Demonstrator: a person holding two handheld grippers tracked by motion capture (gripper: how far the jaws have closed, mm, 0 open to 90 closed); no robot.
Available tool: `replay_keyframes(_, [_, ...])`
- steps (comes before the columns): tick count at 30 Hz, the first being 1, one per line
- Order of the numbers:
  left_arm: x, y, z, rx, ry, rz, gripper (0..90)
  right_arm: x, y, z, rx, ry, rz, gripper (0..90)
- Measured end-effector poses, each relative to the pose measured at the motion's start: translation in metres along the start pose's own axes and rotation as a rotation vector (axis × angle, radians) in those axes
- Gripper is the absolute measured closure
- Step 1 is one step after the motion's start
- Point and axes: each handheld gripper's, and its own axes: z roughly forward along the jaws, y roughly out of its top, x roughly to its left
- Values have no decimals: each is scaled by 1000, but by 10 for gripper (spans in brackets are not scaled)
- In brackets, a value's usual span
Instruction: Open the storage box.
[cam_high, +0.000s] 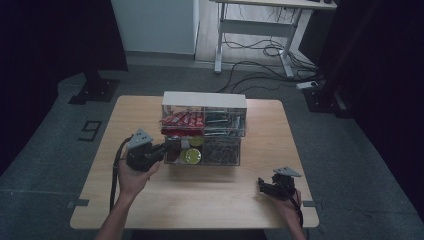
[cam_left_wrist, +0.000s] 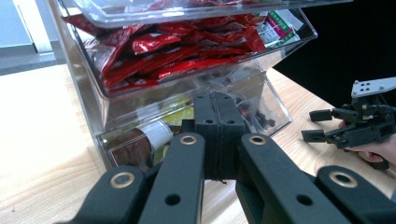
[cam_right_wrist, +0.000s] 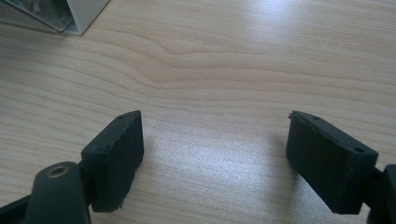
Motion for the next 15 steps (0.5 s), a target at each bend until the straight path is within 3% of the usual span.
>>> replay_keyframes(15, [-3, 14, 7, -8, -11, 11, 900, 0, 0, 0, 0, 0, 0, 193])
